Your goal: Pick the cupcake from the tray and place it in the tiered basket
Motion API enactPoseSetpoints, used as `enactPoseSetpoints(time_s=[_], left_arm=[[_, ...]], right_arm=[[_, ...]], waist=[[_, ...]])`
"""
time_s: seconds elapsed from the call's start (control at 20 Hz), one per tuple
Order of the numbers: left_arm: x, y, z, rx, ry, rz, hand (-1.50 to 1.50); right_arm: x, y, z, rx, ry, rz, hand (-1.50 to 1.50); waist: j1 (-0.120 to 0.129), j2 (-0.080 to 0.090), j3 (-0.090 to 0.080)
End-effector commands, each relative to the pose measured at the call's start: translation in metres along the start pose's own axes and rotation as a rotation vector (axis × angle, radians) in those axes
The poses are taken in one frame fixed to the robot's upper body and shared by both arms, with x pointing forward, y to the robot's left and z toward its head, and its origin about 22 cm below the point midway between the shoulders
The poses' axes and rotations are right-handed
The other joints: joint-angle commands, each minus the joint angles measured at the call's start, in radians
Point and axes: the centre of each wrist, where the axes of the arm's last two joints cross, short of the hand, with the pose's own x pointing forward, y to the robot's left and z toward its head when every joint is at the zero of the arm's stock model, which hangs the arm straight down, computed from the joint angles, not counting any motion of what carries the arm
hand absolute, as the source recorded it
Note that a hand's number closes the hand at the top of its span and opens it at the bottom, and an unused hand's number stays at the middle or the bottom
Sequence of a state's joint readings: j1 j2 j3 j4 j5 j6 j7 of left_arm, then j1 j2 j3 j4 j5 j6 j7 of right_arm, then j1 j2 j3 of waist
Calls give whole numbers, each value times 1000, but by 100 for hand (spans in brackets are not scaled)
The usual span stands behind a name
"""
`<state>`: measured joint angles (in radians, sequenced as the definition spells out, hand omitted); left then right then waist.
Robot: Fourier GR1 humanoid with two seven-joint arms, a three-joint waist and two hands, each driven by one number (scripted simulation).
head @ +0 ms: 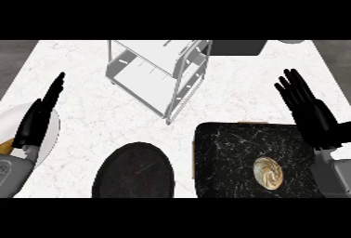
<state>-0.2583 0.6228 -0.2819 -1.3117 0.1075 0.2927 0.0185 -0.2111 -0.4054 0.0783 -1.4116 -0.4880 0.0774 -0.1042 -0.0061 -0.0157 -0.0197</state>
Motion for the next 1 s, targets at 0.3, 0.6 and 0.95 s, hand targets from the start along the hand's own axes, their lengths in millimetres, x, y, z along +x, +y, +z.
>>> enactPoseSetpoints(time_s=[0.3, 0.6, 0.95], left_arm=[[1, -61, 20, -155, 127, 458, 0], [33, -80, 20, -259, 110, 548, 0], [20, -72, 29, -256, 122, 537, 0]], right_arm=[[13, -85, 80, -376, -243, 347, 150], [-50, -41, 160, -387, -441, 268, -150], [-19, -30, 211, -240, -285, 675, -150]], waist=[[-121, 6, 14], [-26, 10, 20], [-17, 11, 16]])
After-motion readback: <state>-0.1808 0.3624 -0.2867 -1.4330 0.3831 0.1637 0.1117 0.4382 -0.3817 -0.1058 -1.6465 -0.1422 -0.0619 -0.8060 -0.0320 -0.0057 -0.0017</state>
